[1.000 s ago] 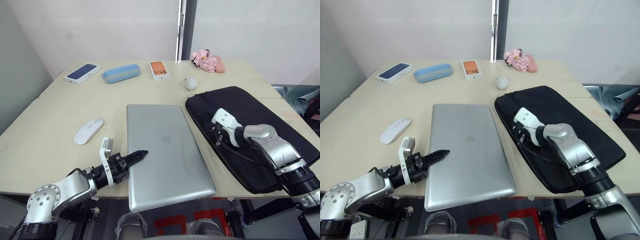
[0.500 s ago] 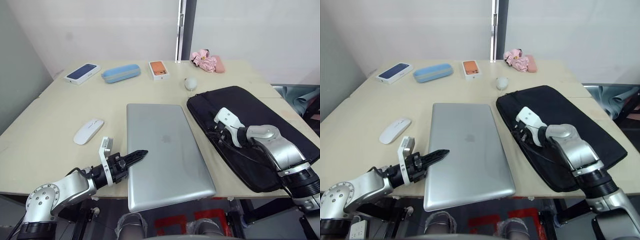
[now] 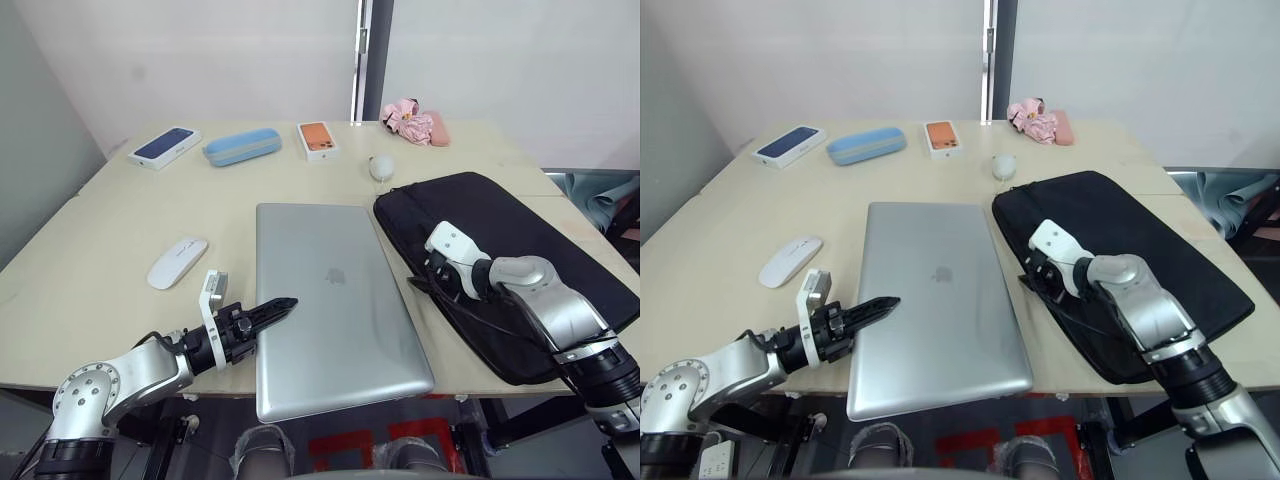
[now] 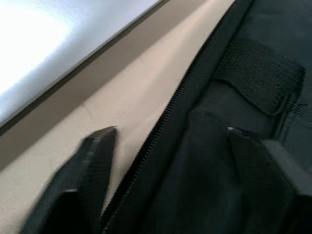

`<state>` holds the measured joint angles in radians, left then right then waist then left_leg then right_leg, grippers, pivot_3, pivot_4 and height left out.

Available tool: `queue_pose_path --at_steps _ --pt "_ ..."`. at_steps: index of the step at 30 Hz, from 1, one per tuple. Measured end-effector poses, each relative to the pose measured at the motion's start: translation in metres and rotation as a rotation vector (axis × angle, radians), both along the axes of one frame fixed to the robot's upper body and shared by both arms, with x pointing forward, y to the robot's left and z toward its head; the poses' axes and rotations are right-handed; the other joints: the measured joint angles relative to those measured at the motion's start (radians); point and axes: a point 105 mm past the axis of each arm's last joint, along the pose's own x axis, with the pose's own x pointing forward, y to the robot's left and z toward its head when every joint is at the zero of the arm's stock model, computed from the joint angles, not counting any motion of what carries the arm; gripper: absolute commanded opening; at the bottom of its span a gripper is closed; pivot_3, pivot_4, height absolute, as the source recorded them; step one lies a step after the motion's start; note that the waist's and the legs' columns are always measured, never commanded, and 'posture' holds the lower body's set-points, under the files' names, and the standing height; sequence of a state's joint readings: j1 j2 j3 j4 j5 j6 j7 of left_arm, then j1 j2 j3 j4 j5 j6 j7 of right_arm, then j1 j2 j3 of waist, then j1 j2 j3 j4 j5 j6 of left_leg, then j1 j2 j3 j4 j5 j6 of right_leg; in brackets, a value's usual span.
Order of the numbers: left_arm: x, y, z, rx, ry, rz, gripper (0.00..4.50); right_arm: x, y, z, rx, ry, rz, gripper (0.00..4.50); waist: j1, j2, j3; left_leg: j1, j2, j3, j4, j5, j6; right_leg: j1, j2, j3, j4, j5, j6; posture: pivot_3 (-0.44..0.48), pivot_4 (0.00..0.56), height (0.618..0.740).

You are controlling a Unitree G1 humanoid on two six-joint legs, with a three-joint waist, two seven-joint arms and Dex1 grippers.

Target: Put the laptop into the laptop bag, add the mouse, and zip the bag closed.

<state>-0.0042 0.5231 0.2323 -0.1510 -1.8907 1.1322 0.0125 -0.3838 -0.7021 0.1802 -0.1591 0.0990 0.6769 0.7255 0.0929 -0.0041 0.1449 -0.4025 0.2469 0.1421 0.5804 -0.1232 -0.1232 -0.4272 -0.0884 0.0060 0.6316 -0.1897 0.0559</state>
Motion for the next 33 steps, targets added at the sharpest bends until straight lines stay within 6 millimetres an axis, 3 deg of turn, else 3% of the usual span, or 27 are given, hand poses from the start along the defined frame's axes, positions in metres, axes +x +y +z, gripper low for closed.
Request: queue_pose_path --at_steps 7,14,21,33 --pt "0.000 0.000 0.000 -0.001 0.000 0.001 0.31 0.000 0.000 -0.001 -0.003 -0.003 0.001 0.09 0.000 0.000 0.000 0.001 0.000 0.000 0.000 0.000 0.000 0.001 0.000 0.000 0.000 0.000 0.000 0.000 0.150 0.740" --pt "0.000 0.000 0.000 -0.002 0.000 0.004 0.31 0.000 0.001 -0.002 0.003 0.006 -0.002 0.03 0.000 0.000 0.000 0.001 0.000 0.000 0.000 0.000 0.000 0.001 0.000 0.000 0.000 0.000 0.000 0.000 0.150 0.740" --pt "0.000 0.001 -0.001 -0.003 0.003 0.011 0.31 0.003 -0.001 -0.001 0.137 0.067 -0.068 0.03 -0.001 0.000 0.000 0.001 0.000 0.000 0.001 0.000 0.000 0.001 0.000 0.001 0.001 0.000 0.000 0.000 0.150 0.740" --pt "0.003 -0.005 0.005 -0.034 -0.024 0.007 0.31 0.011 -0.008 0.047 0.376 0.131 -0.152 0.03 0.002 0.000 0.000 0.002 0.000 0.000 0.001 0.000 0.000 0.001 0.000 0.001 0.002 0.001 0.001 0.000 0.150 0.740"
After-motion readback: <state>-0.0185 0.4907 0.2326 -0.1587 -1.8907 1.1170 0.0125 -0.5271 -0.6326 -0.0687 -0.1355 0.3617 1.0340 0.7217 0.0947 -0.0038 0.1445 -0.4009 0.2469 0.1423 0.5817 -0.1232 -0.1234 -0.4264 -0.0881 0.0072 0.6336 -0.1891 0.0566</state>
